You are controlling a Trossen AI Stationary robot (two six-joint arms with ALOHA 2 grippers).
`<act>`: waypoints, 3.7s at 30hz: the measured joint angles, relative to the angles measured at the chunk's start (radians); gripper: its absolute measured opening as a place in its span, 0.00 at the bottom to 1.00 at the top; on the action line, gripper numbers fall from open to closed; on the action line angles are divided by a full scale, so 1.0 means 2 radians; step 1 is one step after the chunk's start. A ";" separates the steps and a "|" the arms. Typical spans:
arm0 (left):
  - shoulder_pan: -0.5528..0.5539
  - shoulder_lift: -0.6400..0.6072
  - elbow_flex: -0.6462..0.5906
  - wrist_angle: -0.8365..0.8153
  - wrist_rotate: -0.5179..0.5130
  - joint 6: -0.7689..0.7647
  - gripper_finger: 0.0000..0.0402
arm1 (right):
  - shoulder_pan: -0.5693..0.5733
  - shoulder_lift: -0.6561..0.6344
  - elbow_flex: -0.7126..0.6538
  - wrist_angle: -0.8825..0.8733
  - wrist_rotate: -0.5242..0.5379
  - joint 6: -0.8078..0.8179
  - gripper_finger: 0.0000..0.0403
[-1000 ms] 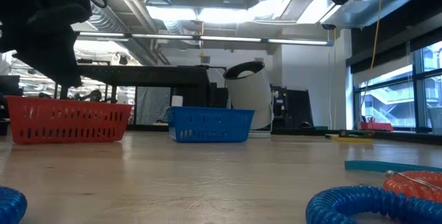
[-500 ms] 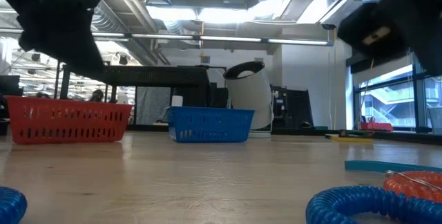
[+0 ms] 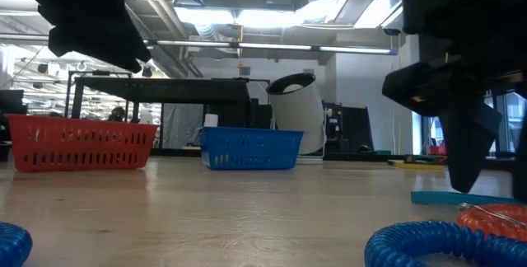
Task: Pick & Place Office Desk Supplies
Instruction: Put the blue rubber band into the red bin
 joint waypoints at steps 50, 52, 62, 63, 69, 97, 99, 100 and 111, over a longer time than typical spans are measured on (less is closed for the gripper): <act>0.000 0.000 0.000 0.020 -0.056 0.009 0.36 | -0.009 0.025 -0.020 0.056 0.026 -0.011 0.02; 0.000 0.000 0.000 0.021 -0.060 0.013 0.36 | -0.010 0.017 -0.022 0.054 0.024 -0.020 0.03; 0.000 0.005 0.000 0.069 -0.101 0.081 0.36 | -0.017 -0.065 -0.025 0.025 0.069 -0.048 0.02; 0.000 0.007 0.000 0.083 -0.108 0.098 0.36 | -0.018 -0.074 -0.025 0.028 0.078 -0.049 0.02; 0.000 0.034 0.000 0.188 -0.113 0.221 0.36 | -0.023 -0.130 -0.025 0.079 0.132 -0.051 0.02; 0.036 0.248 0.000 0.859 0.145 0.661 0.56 | -0.028 -0.124 -0.023 0.370 0.139 -0.266 0.02; 0.039 0.250 0.005 0.859 0.164 0.654 0.56 | -0.028 -0.117 -0.023 0.391 0.139 -0.284 0.02; 0.040 0.250 0.008 0.858 0.167 0.652 0.56 | -0.028 -0.112 -0.023 0.404 0.139 -0.293 0.02; 0.044 0.260 0.035 0.855 0.163 0.650 0.52 | -0.035 -0.099 -0.023 0.439 0.114 -0.308 0.02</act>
